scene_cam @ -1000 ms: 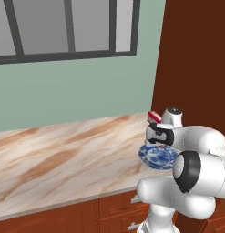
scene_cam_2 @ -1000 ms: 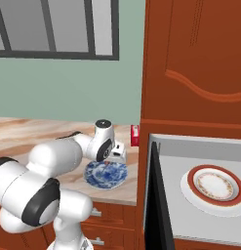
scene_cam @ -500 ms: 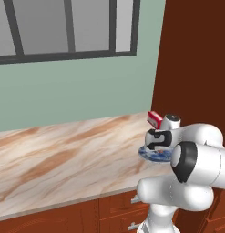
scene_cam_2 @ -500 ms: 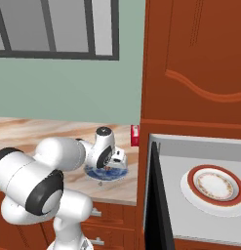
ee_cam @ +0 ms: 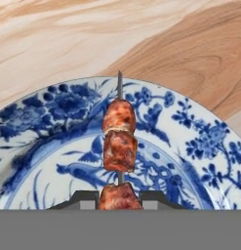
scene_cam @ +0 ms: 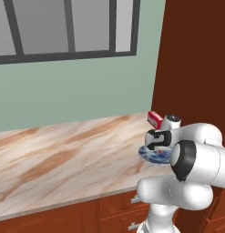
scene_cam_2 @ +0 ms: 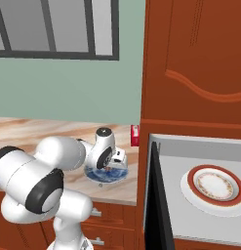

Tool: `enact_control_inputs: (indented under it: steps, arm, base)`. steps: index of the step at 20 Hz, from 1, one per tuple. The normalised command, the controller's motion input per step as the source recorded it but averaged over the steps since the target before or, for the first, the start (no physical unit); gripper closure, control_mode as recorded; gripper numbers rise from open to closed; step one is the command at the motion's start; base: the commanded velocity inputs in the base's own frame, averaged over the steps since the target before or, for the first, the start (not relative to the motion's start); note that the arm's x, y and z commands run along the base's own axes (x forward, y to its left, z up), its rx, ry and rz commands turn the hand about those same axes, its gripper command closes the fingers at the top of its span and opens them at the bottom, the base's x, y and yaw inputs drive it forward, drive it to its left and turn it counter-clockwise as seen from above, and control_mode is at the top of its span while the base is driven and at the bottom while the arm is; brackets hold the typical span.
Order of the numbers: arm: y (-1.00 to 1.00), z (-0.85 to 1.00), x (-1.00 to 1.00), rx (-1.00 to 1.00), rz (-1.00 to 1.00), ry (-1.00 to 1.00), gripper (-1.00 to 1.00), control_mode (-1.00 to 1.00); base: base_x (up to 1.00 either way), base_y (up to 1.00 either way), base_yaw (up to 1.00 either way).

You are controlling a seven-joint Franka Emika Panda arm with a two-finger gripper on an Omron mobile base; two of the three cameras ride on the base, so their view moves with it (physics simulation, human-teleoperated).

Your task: Pick the kebab skewer from the microwave and place it on plate located on the counter.

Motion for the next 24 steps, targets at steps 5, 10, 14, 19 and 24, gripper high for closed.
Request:
enact_control_inputs:
  steps: [5, 10, 14, 19, 24]
  arm:
    - [0.00, 0.00, 0.01, 0.00, 0.00, 0.00, 1.00, -1.00]
    - [0.00, 0.00, 0.01, 0.00, 0.00, 0.00, -1.00, -1.00]
    - [0.00, 0.00, 0.00, 0.00, 0.00, 0.00, -1.00, -1.00]
    - [0.00, 0.00, 0.00, 0.00, 0.00, 0.00, -1.00, -1.00]
    - [-0.08, 0.06, 0.00, 0.00, 0.00, 0.00, -1.00, -1.00]
  base:
    - [0.00, 0.00, 0.00]
    - [0.00, 0.00, 0.00]
    - [0.00, 0.00, 0.00]
    - [0.00, 0.00, 0.00]
    - [0.00, 0.00, 0.00]
